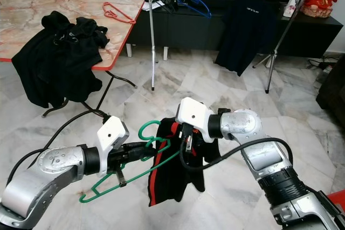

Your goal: Hang hanger

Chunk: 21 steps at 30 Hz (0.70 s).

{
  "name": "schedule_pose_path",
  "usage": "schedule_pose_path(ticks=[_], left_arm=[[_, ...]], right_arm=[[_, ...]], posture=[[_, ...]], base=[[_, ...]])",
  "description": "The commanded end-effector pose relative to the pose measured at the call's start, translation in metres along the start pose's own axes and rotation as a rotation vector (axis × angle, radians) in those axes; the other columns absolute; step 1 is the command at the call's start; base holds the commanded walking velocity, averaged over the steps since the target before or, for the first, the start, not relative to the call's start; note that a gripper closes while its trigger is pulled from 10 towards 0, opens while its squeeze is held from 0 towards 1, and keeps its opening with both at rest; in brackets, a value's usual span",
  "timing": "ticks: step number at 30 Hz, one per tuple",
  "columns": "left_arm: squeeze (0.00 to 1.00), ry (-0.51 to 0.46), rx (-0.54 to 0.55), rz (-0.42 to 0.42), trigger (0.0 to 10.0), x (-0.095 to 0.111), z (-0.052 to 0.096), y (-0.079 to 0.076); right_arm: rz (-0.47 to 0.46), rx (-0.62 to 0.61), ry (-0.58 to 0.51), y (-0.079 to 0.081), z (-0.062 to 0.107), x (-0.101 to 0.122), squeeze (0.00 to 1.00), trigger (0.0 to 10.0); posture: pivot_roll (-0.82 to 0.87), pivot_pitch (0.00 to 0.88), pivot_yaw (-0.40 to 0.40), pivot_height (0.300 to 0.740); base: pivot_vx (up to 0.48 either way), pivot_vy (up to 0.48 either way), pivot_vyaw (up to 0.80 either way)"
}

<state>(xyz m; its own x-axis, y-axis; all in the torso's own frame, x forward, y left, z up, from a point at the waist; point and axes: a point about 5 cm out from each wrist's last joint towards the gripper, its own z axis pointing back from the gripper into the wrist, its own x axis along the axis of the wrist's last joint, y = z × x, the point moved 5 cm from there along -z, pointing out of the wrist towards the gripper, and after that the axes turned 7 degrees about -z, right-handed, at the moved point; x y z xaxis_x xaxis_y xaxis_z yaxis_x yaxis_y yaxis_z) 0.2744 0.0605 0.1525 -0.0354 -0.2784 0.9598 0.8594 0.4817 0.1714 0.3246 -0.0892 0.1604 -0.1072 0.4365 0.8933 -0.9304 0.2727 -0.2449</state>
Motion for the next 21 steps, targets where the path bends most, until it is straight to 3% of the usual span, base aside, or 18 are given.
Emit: schedule_pose_path(ticks=[1,4,8,14,21], left_arm=[[0.0,-0.066,0.108,-0.072,10.0,0.02,0.002,0.02],[0.0,-0.093,0.174,-0.06,10.0,0.024,0.001,0.028],[0.0,-0.154,0.24,-0.016,10.0,0.032,-0.005,0.033],[0.0,-0.203,0.251,0.014,10.0,0.038,-0.017,0.028],[0.0,-0.226,0.264,0.036,10.0,0.041,-0.022,0.027]], right_arm=[[-0.01,-0.03,-0.028,-0.002,0.001,0.005,0.0,10.0],[-0.025,-0.135,-0.04,-0.015,0.002,0.003,0.0,10.0],[-0.165,-0.33,-0.131,-0.038,0.003,0.012,0.0,10.0],[-0.322,-0.423,-0.26,-0.042,0.001,0.023,0.0,10.0],[-0.387,-0.45,-0.285,-0.039,-0.001,0.022,0.0,10.0]], posture=[[0.02,0.012,-0.077,0.716],[0.02,0.012,-0.077,0.716],[0.02,0.018,-0.081,0.716],[0.01,0.019,-0.08,0.716],[0.02,0.021,-0.081,0.716]], base=[[0.0,0.0,0.0],[0.0,0.0,0.0],[0.0,0.0,0.0],[0.0,0.0,0.0],[0.0,0.0,0.0]])
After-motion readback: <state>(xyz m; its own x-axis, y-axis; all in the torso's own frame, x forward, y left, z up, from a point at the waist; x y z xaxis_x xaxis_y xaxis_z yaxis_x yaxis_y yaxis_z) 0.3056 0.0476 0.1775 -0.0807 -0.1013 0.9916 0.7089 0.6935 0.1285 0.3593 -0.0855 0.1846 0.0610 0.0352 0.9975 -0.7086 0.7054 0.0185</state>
